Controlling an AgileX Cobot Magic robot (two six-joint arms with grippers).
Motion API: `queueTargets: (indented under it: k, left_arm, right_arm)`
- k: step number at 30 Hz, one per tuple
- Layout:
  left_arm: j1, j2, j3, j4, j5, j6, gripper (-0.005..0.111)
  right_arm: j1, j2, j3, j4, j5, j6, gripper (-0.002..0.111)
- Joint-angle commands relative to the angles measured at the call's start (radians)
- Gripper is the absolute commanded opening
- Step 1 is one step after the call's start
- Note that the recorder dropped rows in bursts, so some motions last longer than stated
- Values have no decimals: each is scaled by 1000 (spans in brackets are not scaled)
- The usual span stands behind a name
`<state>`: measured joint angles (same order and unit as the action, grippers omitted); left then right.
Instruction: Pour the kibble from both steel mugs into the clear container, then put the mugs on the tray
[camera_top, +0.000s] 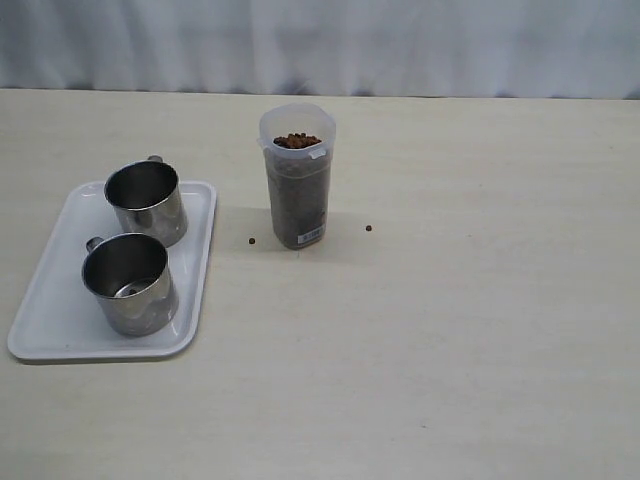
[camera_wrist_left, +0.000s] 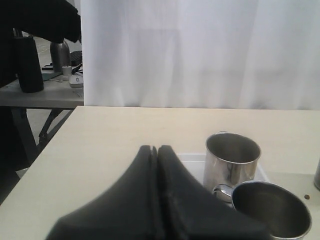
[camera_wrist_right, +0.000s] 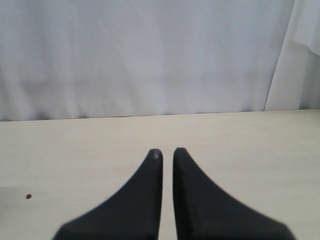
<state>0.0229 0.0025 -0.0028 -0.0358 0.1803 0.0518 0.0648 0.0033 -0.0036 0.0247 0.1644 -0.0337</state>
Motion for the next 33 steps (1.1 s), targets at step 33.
queueTargets:
  k: [33]
  left_arm:
    - [-5,-3,3,-1,-7,-1,0]
  right_arm:
    - [31,-3,4,5,5,-4,6]
